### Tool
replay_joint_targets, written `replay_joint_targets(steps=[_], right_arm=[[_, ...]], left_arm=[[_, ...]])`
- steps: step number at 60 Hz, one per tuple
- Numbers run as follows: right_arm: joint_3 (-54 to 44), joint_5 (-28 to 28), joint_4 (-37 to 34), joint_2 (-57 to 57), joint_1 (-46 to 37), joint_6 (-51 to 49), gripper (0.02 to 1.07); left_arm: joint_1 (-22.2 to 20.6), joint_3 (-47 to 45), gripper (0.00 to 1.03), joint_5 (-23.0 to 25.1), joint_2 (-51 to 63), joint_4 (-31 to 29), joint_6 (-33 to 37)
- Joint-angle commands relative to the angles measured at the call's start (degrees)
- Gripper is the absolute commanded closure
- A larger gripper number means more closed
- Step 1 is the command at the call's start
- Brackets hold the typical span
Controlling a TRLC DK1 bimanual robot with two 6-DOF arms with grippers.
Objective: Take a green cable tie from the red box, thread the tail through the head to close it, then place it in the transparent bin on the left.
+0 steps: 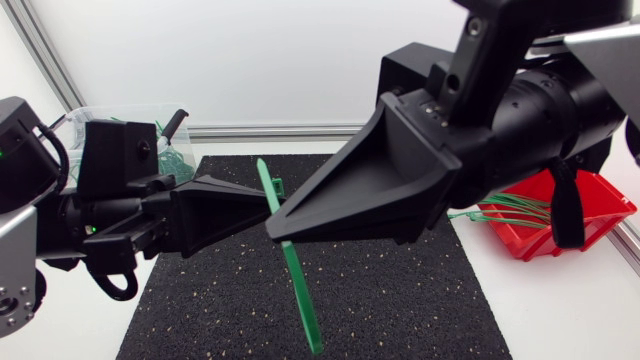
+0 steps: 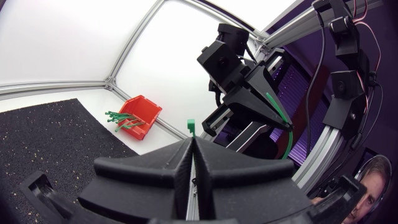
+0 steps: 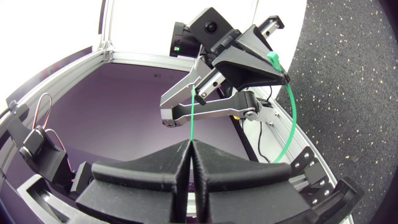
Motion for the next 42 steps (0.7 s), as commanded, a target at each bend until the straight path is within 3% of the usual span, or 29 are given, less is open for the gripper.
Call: replay_joint_targets(steps=[1,23,42], right_arm=[[1.21,-0.16,-1.73,1.02,-0.57,2.76,1.01],[0.77,-0.16,-6.65,4.01,-2.24,2.67,1.01],[-0.98,-0.25,-6.83,5.85,-4.09,2.58,1.01]], left_arm=[[-0.57,-1.69,0.99,-1.0,-0.53,1.18,-0.19],[-3.03,-2.57,0.99,-5.84,-0.62,1.54,2.89],[-3.03,-2.57,0.99,-6.98,-0.09,2.33,3.41]])
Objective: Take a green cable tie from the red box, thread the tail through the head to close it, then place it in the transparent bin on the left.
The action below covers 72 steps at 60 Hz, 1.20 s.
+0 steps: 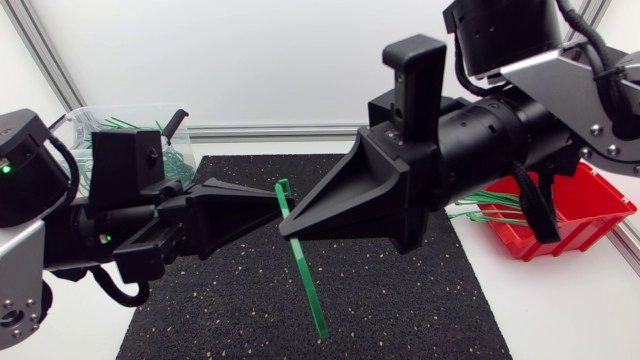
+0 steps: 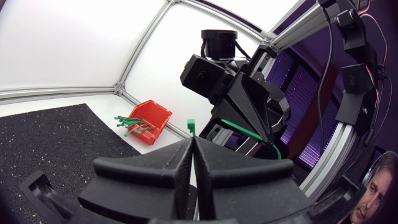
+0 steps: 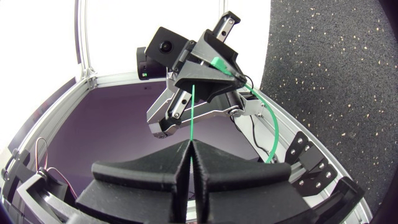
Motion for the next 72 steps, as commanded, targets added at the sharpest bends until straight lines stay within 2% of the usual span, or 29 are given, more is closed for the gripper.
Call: replay_joint_targets(steps=[1,72], right_arm=[[-1.07,-0.25,-0.38,1.31,-0.92,1.66,1.01],[-2.74,-0.43,2.34,2.01,-2.24,1.49,1.01]], left_arm=[[-0.38,-1.15,0.99,-0.29,-0.07,1.47,0.99],[-0.56,-0.97,0.99,-1.17,0.28,1.3,0.2]])
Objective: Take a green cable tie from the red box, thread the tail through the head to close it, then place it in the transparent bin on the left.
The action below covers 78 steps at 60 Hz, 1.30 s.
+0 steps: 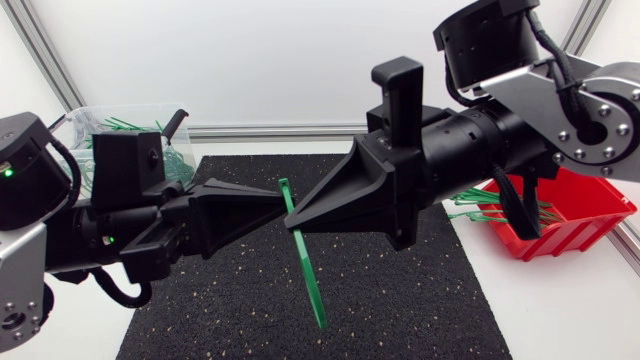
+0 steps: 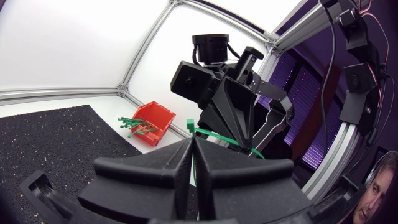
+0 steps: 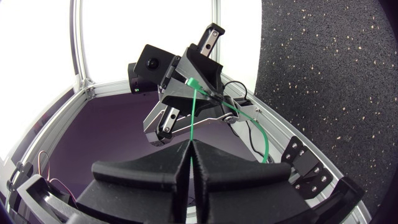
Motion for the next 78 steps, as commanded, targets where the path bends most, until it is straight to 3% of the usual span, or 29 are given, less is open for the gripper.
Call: replay_joint_targets(steps=[1,78], right_arm=[[-1.52,-0.21,0.55,-0.42,0.06,1.49,1.01],[-2.13,0.49,1.69,-1.12,0.15,1.4,1.01]], left_arm=[[-0.19,-0.45,0.99,0.38,0.37,0.93,-0.24],[-0.63,-0.27,0.99,0.21,-1.12,0.4,-1.65]])
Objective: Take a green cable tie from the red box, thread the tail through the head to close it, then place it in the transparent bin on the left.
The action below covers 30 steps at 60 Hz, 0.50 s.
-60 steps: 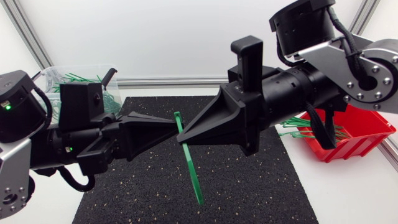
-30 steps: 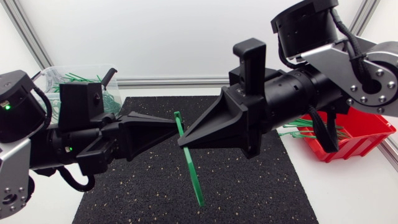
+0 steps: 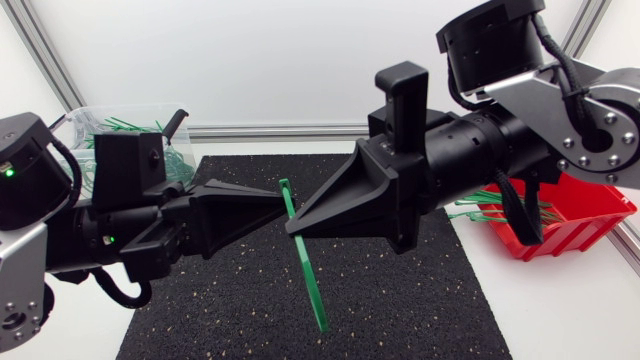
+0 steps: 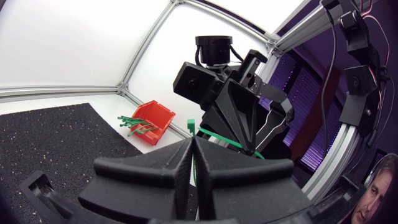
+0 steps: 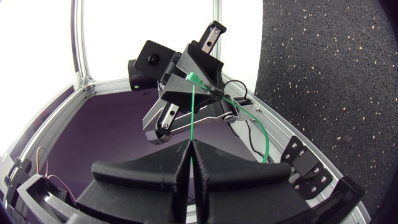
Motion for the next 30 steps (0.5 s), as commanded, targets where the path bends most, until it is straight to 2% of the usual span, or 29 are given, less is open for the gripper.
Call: replay_joint_targets(steps=[1,30], right_arm=[[-1.0,0.3,0.75,-0.05,-0.27,1.4,1.01],[-1.0,1.09,1.28,-0.58,0.08,1.66,1.01]], left_arm=[[-0.61,-0.29,0.99,0.18,-1.23,0.36,-1.01],[-2.01,-0.82,0.99,0.18,-2.9,-0.61,-1.45]])
